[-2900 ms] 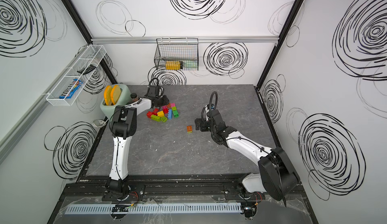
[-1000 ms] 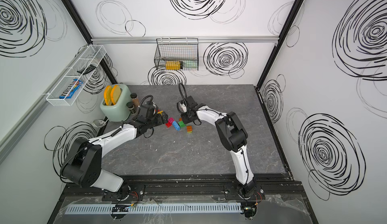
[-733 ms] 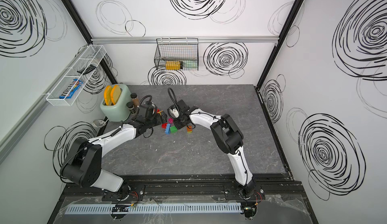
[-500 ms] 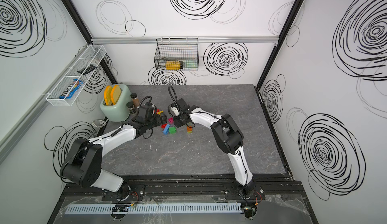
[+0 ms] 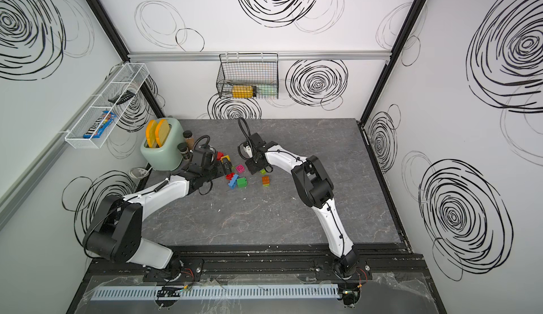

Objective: Assemble the number 4 with lego
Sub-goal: Pick up the lego brick from the center of the board.

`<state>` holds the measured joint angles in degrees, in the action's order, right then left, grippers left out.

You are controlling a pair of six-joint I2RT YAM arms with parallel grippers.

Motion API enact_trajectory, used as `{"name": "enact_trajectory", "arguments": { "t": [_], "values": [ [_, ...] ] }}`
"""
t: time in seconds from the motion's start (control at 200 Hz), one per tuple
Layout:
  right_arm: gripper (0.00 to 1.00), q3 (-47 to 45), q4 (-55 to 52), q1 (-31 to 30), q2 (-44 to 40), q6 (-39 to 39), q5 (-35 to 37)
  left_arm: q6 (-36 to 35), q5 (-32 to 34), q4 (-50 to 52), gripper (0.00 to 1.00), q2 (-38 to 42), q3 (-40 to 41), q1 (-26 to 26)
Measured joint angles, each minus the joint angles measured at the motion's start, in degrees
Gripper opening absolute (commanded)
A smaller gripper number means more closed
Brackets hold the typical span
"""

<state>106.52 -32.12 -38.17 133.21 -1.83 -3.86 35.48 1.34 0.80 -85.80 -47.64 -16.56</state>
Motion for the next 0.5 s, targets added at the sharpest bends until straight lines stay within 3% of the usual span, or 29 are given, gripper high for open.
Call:
{"name": "enact_trajectory", "arguments": {
  "t": [0.31, 0.5],
  "values": [
    [0.26, 3.4, -2.0, -0.2, 1.5, 0.1, 0.2, 0.2, -0.2, -0.9, 0.96, 0.0, 0.0, 0.2],
    [0.15, 2.3, -1.2, 0.0, 0.6, -0.6, -0.3, 0.3, -0.6, -0.9, 0.96, 0.0, 0.0, 0.2]
  ]
}}
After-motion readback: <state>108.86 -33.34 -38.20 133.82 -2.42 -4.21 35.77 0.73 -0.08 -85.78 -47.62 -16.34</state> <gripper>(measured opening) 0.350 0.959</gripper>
